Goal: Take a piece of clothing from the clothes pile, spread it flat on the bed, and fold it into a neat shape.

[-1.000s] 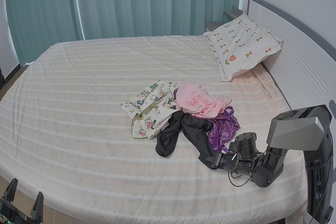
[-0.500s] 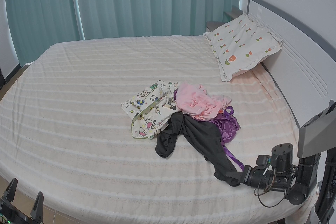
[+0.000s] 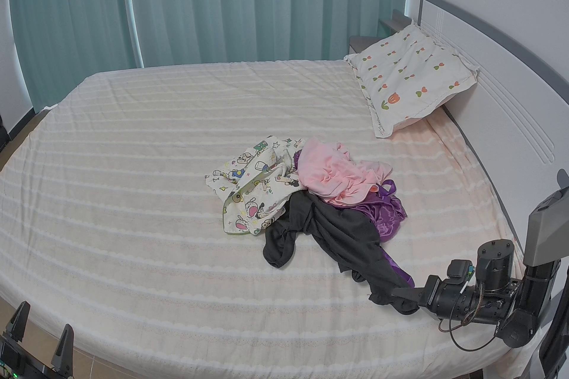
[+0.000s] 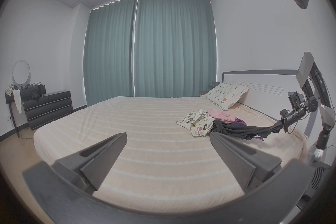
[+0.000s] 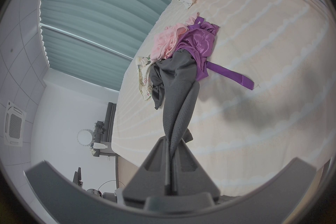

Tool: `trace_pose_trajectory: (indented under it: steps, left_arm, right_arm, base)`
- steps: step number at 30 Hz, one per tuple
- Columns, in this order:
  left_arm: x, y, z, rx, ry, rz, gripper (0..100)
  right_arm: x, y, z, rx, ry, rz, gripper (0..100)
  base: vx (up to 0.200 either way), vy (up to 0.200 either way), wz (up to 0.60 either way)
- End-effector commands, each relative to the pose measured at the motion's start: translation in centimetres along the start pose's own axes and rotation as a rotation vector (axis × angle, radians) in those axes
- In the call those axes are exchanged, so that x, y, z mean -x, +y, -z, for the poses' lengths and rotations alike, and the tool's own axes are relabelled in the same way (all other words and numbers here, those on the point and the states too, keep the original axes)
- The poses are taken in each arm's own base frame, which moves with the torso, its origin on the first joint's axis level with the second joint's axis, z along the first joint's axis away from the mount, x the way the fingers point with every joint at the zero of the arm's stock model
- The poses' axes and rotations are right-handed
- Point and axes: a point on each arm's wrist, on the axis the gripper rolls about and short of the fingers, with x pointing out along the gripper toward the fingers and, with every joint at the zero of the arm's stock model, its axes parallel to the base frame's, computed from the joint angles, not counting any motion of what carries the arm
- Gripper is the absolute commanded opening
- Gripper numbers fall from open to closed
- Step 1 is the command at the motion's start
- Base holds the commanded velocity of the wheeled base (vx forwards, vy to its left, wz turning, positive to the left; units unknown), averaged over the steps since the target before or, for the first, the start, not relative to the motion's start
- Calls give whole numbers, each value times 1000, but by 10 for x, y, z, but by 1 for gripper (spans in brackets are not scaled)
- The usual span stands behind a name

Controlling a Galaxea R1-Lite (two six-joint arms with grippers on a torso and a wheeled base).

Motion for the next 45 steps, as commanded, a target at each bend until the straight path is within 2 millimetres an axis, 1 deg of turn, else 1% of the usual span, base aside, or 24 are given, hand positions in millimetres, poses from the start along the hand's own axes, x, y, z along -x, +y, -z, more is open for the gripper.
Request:
trace_pose_trajectory:
  steps: [1, 14, 15, 16, 17, 18, 19, 20, 21, 22, 24, 25, 27, 30, 31, 33, 38, 40, 43, 44, 45]
  left_arm:
    - [0, 0, 5, 3, -2, -1, 100]
    - [0, 0, 5, -5, -5, 8, 100]
    - [0, 0, 4, -12, -8, 10, 100]
    - [2, 0, -2, -18, -37, 16, 100]
    - [2, 0, -2, -18, -37, 16, 100]
    - [8, 0, -57, 27, -153, 47, 100]
    - [4, 0, -82, 83, -148, 62, 100]
    - [-6, -1, -91, 117, -91, 75, 100]
    - [-16, -1, -91, 108, -34, 76, 100]
    - [-22, -2, -89, 89, 10, 91, 100]
    - [-39, -3, -79, 66, 151, 132, 100]
    - [-53, -5, -70, 68, 260, 171, 100]
    - [-70, -8, -63, 71, 374, 213, 100]
    - [-92, -13, -57, 70, 495, 253, 100]
    - [-105, -18, -54, 72, 552, 284, 100]
    - [-128, -27, -47, 103, 620, 313, 100]
    - [-167, -48, -28, 151, 727, 341, 100]
    - [-178, -56, -17, 158, 769, 353, 100]
    - [-192, -69, 2, 122, 831, 348, 100]
    - [-192, -70, 2, 121, 833, 348, 100]
    - [-198, -76, 8, 111, 841, 345, 100]
  right_arm:
    - [7, 5, -1, 6, -20, -21, 0]
    - [10, 8, -2, 7, -33, -28, 0]
    - [10, 8, -2, 9, -33, -28, 0]
    - [10, 8, -2, 9, -33, -28, 0]
    - [10, 8, -2, 9, -33, -28, 0]
    - [10, 8, -2, 9, -31, -27, 0]
    - [10, 8, -2, 9, -28, -28, 0]
    - [9, 8, -1, 11, -27, -30, 0]
    - [9, 9, 0, 15, -22, -35, 0]
    - [9, 10, 1, 20, -21, -38, 0]
    - [9, 11, 1, 22, -21, -43, 0]
    - [9, 11, 1, 21, -23, -42, 0]
    - [9, 10, 0, 19, -27, -39, 0]
    - [9, 9, -1, 17, -30, -36, 0]
    - [10, 10, -1, 19, -31, -37, 0]
    - [10, 10, -1, 24, -30, -40, 0]
    - [9, 10, 0, 27, -27, -39, 0]
    - [8, 10, 0, 28, -27, -38, 0]
    - [8, 9, 0, 27, -25, -36, 0]
    - [8, 9, 0, 27, -25, -36, 0]
    - [8, 9, 0, 27, -25, -36, 0]
  base:
    - [0, 0, 0]
    - [0, 0, 0]
    - [0, 0, 0]
    - [0, 0, 0]
    - [0, 0, 0]
    - [0, 0, 0]
    - [0, 0, 0]
    - [0, 0, 0]
    - [0, 0, 0]
    - [0, 0, 0]
    - [0, 0, 0]
    - [0, 0, 0]
    - [0, 0, 0]
    - [0, 0, 0]
    - [0, 0, 0]
    - [0, 0, 0]
    - [0, 0, 0]
    - [0, 0, 0]
    - [0, 0, 0]
    - [0, 0, 0]
    - [0, 0, 0]
